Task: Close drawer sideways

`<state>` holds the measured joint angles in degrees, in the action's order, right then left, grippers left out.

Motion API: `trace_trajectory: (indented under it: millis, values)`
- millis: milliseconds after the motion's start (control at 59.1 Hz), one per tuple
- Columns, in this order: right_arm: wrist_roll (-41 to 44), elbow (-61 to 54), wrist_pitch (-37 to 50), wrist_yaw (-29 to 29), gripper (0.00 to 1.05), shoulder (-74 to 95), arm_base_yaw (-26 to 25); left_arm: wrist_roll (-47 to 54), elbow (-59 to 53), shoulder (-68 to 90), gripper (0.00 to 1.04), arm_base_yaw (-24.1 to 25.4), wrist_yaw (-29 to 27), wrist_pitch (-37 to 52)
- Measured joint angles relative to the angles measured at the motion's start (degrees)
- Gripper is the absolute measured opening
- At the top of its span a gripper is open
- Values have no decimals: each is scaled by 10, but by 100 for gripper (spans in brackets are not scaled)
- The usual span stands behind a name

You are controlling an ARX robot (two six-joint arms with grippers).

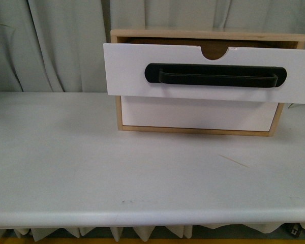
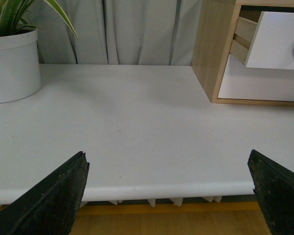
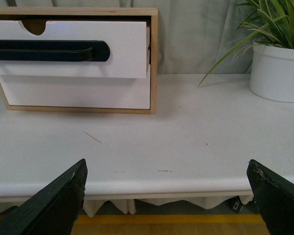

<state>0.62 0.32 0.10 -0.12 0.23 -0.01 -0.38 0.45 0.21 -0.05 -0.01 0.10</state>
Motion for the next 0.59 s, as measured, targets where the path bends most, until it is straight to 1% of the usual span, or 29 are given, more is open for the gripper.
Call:
trace_trajectory:
  millis: [592]
  values:
    - [0,0,0,0,96,0,0,0,0,0,99,0,0,0]
